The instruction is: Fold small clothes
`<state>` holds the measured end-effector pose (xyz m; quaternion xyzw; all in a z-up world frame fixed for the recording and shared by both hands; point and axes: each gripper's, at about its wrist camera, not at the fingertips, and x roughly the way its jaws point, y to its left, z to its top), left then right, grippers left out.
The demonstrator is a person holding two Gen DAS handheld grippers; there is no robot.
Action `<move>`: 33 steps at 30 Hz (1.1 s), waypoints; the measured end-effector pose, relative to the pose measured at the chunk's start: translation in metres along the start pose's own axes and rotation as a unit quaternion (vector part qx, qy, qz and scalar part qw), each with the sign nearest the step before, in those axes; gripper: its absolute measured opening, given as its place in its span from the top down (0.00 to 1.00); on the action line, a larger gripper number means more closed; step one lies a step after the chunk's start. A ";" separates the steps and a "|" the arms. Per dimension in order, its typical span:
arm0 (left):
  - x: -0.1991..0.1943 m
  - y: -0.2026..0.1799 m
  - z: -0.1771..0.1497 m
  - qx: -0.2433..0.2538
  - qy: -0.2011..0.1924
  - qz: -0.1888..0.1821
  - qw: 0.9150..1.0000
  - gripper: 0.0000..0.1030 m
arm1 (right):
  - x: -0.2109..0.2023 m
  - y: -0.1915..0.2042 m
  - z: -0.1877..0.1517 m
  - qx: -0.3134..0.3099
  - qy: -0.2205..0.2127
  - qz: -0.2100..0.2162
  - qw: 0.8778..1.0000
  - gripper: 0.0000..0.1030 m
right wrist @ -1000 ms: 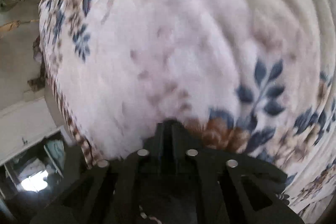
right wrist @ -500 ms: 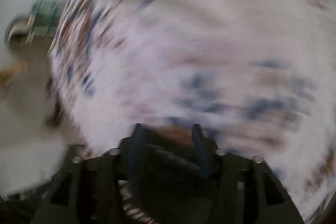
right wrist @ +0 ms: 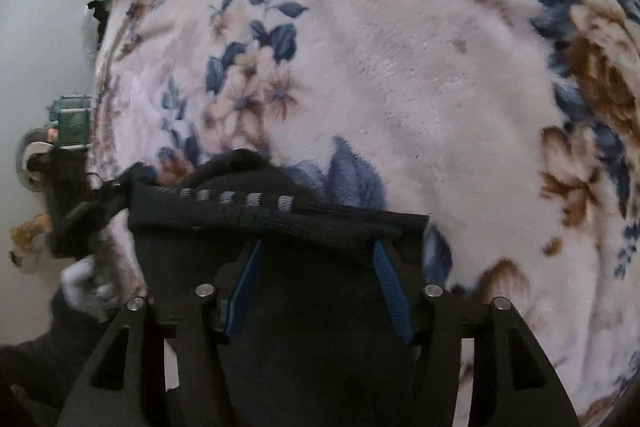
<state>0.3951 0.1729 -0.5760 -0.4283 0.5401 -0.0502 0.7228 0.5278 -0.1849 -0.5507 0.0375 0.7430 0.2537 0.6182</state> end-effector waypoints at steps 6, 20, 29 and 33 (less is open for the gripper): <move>-0.026 -0.003 -0.008 0.001 -0.027 0.014 1.000 0.33 | -0.035 -0.002 0.026 0.041 -0.112 -0.013 0.993 1.00; -0.023 0.018 -0.039 -0.060 -0.010 -0.026 0.998 0.33 | 0.006 -0.020 -0.013 0.014 -0.014 0.017 1.000 0.48; 0.000 0.030 -0.043 -0.104 0.019 -0.081 0.991 0.35 | -0.017 0.004 -0.001 0.048 -0.106 0.011 0.993 0.93; -0.003 0.030 -0.032 -0.108 -0.022 -0.072 0.991 0.75 | -0.018 -0.003 0.011 0.074 -0.105 -0.009 0.992 0.93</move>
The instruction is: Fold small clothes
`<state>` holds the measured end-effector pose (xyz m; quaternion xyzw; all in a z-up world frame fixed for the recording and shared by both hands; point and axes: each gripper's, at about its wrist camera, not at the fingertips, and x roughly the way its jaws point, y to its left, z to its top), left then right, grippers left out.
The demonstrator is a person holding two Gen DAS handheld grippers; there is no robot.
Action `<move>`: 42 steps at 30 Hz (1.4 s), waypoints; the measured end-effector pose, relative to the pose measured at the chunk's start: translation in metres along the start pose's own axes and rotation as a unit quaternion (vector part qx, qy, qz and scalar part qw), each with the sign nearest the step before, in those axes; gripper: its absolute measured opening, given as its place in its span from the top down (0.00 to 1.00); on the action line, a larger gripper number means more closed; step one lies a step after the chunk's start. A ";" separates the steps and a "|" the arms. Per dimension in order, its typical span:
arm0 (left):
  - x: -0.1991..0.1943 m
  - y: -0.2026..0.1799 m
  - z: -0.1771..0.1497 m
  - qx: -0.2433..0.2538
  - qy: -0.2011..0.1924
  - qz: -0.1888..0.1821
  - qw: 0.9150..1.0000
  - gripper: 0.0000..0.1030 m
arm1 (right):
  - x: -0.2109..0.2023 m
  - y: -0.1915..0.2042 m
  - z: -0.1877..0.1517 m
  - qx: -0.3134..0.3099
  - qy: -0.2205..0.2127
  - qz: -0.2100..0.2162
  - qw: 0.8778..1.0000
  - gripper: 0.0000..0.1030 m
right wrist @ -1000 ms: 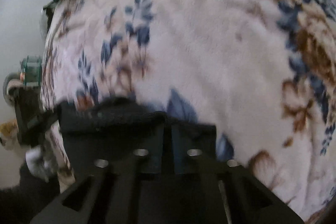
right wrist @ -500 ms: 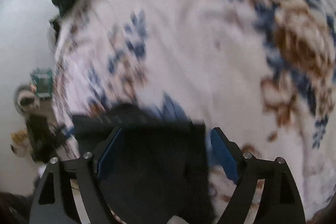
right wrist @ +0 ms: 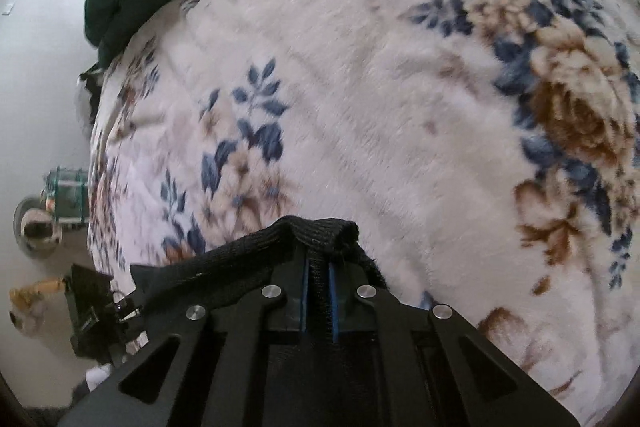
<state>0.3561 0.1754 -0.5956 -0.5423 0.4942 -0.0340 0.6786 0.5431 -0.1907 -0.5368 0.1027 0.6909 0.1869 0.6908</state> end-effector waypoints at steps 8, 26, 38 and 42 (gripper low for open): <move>0.007 -0.001 0.006 0.008 0.017 0.019 1.000 0.64 | 0.037 -0.015 0.016 0.027 0.058 -0.037 0.997 0.93; -0.046 0.045 -0.134 0.101 0.068 0.174 0.977 0.27 | -0.009 -0.067 -0.171 0.223 0.081 -0.025 0.971 0.82; -0.038 0.059 -0.110 -0.009 0.062 0.132 0.989 0.00 | -0.037 -0.061 -0.194 0.222 0.047 -0.078 0.971 0.58; -0.035 0.056 -0.106 -0.014 0.060 0.135 0.989 0.00 | -0.058 -0.069 -0.215 0.301 0.024 -0.043 0.952 0.35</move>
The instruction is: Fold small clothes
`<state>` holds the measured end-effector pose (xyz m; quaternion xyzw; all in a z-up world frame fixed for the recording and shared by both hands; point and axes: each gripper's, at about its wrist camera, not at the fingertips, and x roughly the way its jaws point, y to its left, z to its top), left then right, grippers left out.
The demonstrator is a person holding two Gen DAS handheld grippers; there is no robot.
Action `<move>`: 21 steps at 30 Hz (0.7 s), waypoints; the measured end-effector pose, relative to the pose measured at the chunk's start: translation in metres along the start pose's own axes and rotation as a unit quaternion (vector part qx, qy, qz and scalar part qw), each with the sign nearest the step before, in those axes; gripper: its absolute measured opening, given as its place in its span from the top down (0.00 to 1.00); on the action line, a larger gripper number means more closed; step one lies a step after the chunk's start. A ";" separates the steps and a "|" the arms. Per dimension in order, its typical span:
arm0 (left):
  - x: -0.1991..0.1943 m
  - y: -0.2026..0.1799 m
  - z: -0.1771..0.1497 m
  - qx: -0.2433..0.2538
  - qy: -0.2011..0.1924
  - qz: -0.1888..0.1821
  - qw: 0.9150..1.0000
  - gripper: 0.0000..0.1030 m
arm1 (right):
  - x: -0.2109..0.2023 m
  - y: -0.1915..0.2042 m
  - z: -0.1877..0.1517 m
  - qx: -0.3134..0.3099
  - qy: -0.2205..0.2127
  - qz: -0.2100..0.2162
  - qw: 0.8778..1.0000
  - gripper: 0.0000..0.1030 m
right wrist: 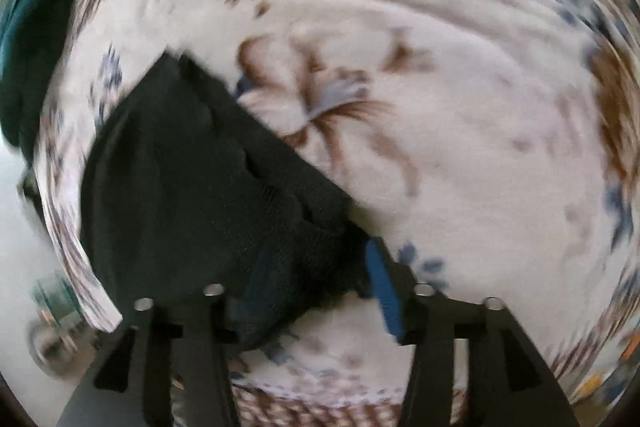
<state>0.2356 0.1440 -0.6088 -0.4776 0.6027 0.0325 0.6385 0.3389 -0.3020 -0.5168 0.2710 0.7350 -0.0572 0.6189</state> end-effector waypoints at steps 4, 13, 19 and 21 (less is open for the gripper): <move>0.005 -0.006 0.000 0.001 -0.003 -0.001 1.000 0.00 | 0.054 -0.016 -0.002 0.069 0.085 0.094 0.990 0.35; -0.017 -0.006 -0.006 0.015 -0.027 -0.039 0.999 0.00 | 0.071 -0.025 -0.007 -0.007 0.014 0.310 0.951 0.83; -0.020 -0.022 0.011 0.023 -0.036 -0.043 0.998 0.00 | 0.058 -0.052 0.002 -0.012 0.042 0.256 0.966 0.43; -0.029 -0.032 0.026 0.024 -0.060 -0.046 0.997 0.00 | 0.042 -0.040 0.005 -0.049 0.039 0.247 0.967 0.37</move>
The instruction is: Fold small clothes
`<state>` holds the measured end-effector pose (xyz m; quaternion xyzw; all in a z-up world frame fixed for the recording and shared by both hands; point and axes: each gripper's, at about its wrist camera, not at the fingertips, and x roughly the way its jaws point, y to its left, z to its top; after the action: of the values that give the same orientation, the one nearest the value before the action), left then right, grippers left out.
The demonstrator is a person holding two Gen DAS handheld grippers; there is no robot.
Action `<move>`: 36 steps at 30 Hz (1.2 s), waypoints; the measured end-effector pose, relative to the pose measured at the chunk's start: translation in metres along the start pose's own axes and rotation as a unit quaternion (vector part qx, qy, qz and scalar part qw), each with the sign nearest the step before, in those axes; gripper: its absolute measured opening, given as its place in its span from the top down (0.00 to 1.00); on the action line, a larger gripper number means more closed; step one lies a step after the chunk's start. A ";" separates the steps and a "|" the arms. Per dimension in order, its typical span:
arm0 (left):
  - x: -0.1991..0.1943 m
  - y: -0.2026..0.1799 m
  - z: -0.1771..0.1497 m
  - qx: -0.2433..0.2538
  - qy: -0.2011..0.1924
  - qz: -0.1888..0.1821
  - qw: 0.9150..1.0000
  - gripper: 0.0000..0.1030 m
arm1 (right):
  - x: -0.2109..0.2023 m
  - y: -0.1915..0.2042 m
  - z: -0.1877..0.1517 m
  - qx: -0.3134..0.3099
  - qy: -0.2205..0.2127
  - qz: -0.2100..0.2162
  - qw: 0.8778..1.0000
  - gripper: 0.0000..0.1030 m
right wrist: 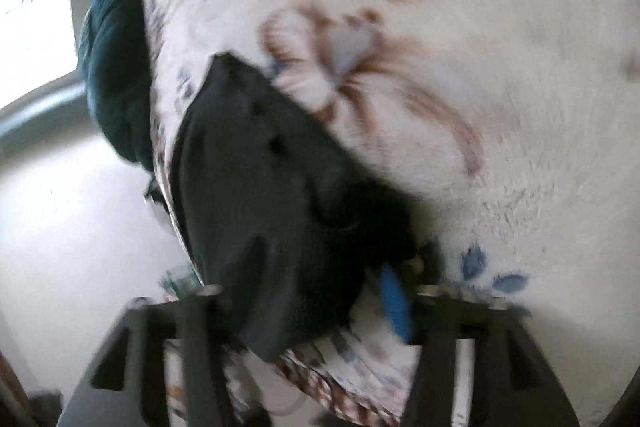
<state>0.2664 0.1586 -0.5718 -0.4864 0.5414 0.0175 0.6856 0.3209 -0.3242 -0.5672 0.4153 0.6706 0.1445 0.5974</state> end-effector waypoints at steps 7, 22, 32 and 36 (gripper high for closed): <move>0.001 -0.054 0.056 0.073 -0.043 0.017 0.996 0.00 | -0.036 0.104 0.063 -0.158 -0.047 -0.099 0.981 0.37; 0.044 -0.073 0.087 0.079 -0.055 0.046 0.994 0.86 | 0.091 0.168 0.183 -0.242 0.016 -0.208 0.948 0.97; 0.054 -0.060 0.097 0.015 -0.033 0.024 0.999 0.80 | 0.074 0.154 0.184 -0.169 -0.015 -0.237 0.957 0.96; 0.022 -0.062 0.085 0.028 -0.027 -0.024 0.999 0.41 | 0.060 0.149 0.180 -0.153 0.034 -0.191 0.969 0.75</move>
<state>0.3709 0.1731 -0.5535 -0.4790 0.5114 -0.0009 0.7135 0.5477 -0.2434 -0.5497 0.1775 0.7277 0.1427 0.6470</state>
